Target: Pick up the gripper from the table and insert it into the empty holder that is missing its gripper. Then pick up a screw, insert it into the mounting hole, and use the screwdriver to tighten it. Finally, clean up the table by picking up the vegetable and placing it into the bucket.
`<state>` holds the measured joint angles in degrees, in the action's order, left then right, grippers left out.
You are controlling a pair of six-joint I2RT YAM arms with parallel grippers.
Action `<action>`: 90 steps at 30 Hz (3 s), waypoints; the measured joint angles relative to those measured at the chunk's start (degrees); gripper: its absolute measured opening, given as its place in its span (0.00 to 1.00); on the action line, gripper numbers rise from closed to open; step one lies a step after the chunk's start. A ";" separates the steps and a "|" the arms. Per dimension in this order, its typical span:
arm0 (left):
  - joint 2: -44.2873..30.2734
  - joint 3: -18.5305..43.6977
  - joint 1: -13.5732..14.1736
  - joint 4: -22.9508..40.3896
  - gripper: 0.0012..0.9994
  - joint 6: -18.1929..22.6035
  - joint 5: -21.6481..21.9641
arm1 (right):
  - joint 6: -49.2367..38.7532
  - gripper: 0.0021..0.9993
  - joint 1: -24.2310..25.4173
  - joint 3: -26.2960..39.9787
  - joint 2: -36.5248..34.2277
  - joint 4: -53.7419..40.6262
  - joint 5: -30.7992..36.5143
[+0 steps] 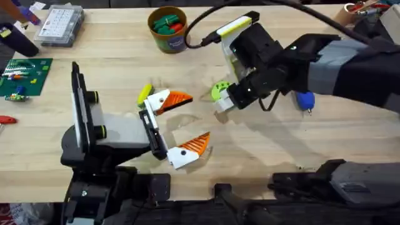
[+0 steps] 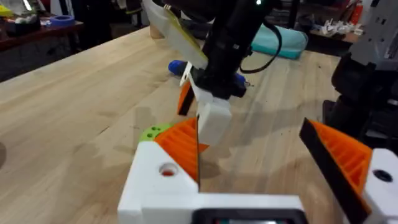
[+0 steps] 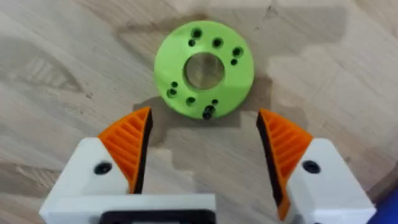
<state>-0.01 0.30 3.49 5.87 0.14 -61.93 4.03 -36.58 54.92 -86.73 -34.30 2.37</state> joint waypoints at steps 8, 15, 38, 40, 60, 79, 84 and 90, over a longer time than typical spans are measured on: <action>0.02 0.00 0.00 0.00 0.99 0.00 0.00 | -0.02 0.95 0.00 0.49 -1.69 -2.11 0.00; 0.02 0.00 0.00 0.00 0.99 0.00 0.00 | -0.20 0.95 0.00 2.17 -2.42 -3.80 0.00; 0.02 0.00 0.00 0.00 0.99 0.00 0.00 | -0.85 0.50 -0.01 4.45 -6.13 -3.63 0.43; 0.00 0.00 0.00 0.00 0.99 0.00 0.00 | -0.85 0.48 0.00 4.50 -6.13 -3.66 0.44; 0.02 0.00 0.00 0.00 0.99 0.00 0.00 | -0.85 0.30 -0.02 4.65 -6.13 -3.24 0.81; 0.02 0.00 0.00 0.00 0.99 0.00 0.00 | -1.54 0.26 -0.39 6.10 -6.14 -4.95 0.79; 0.02 0.00 0.00 0.00 0.99 0.00 0.00 | -1.67 0.23 -0.39 6.12 -6.90 -4.87 0.79; 0.01 0.00 0.00 0.00 0.99 0.00 0.00 | -1.73 0.20 -0.39 6.33 -7.41 -4.95 0.81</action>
<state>0.00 0.30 3.49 5.87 0.14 -61.93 2.31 -36.97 61.24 -94.15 -39.24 3.18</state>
